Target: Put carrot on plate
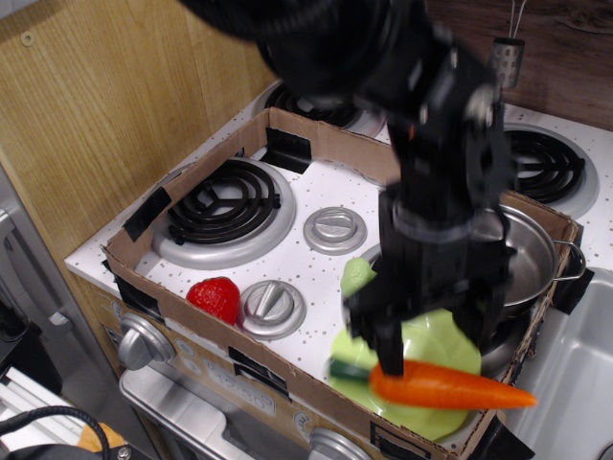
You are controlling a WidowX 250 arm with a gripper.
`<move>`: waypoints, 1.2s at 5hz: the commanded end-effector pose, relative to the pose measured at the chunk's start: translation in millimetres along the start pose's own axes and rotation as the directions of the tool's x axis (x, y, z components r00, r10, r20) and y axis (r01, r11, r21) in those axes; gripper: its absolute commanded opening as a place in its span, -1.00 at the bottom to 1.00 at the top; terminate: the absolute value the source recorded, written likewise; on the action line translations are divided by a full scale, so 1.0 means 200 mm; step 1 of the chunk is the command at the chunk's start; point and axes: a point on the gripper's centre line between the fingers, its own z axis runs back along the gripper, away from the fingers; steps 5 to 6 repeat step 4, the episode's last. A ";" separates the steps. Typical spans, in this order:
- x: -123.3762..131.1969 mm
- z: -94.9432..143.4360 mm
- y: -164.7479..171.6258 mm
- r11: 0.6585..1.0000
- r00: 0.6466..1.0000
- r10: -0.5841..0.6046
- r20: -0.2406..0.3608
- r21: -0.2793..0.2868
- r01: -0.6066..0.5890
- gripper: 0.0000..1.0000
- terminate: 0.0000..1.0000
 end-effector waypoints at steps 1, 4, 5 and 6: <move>0.13 0.56 -0.20 0.997 0.999 0.050 0.012 0.051 -0.050 1.00 -1.00; 0.09 0.79 -0.34 0.991 0.999 0.040 0.016 0.131 -0.042 1.00 1.00; 0.09 0.79 -0.34 0.991 0.999 0.040 0.016 0.131 -0.042 1.00 1.00; 0.09 0.79 -0.34 0.991 0.999 0.040 0.016 0.131 -0.042 1.00 1.00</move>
